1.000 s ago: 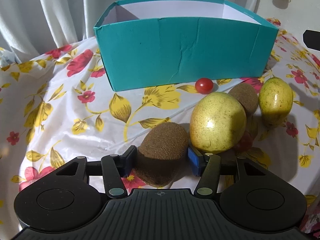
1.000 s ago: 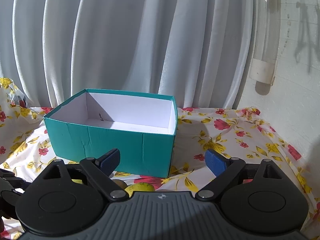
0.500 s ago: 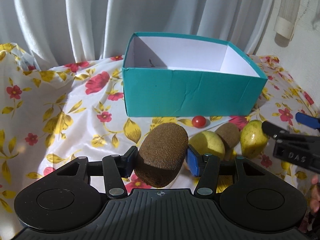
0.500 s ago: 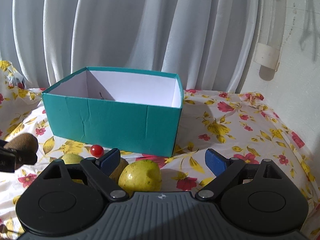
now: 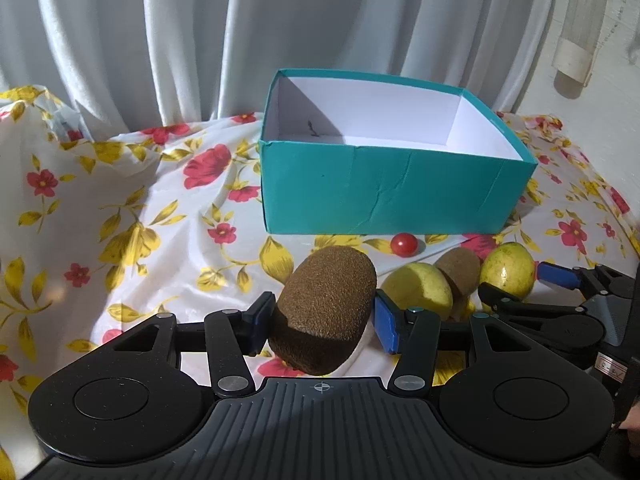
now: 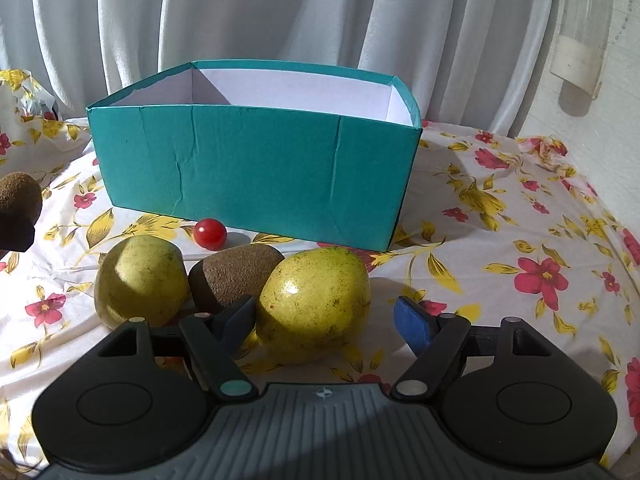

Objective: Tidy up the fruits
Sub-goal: 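Lift the kiwi with the left gripper while the right gripper grasps a large yellow guava, then carry the kiwi into the teal box and open the left gripper while the right gripper holds the guava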

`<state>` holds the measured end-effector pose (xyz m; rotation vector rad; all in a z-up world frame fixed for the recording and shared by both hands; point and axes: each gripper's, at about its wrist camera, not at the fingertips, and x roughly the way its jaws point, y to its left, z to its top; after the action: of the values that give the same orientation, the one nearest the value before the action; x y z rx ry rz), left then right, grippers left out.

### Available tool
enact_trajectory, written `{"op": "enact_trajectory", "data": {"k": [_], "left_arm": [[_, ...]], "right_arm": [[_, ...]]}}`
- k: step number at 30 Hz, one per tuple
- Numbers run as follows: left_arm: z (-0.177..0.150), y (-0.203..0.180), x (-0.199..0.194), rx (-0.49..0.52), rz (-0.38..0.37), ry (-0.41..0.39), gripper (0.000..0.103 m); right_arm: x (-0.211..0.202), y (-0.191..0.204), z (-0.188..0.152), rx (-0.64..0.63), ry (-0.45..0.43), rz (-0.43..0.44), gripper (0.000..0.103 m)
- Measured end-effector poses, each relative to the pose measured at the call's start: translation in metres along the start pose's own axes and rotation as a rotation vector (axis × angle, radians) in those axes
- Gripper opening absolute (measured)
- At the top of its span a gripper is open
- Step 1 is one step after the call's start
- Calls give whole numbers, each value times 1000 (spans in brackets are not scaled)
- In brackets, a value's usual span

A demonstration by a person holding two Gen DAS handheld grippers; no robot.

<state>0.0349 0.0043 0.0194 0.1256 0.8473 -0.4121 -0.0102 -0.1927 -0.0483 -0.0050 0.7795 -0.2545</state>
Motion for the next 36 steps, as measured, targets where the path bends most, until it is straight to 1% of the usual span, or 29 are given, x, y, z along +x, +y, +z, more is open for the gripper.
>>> {"op": "enact_trajectory", "data": {"k": [3,6,9,13,17,20,26,28,33,36], "left_arm": [[0,1,0,0,7,7,57],[0,2,1,-2,11,15,57],[0,2,1,0,11,18,57],[3,1,1,4,13,23,57],[11,-2,-3,20,20,6,57],[25,-5,-6,33,38,-23,57],[63,-16,-16,43,71,-95,57],[77,-19,-13,25,87,-98,57],[105,-29,1,16,127,-140,57],[118,-31,13,-8,141,-139,57]], "right_arm": [[9,0,1,5,12,6,73],[17,0,1,11,27,21,67],[22,1,-1,17,22,24,66],[18,-2,3,44,22,30,65],[0,-7,11,46,-23,18,65],[-13,-12,21,57,-53,20,65],[-35,-19,35,76,-115,24,65],[-40,-22,39,84,-133,27,65],[-54,-28,47,96,-187,16,64],[-59,-33,50,99,-209,5,64]]}}
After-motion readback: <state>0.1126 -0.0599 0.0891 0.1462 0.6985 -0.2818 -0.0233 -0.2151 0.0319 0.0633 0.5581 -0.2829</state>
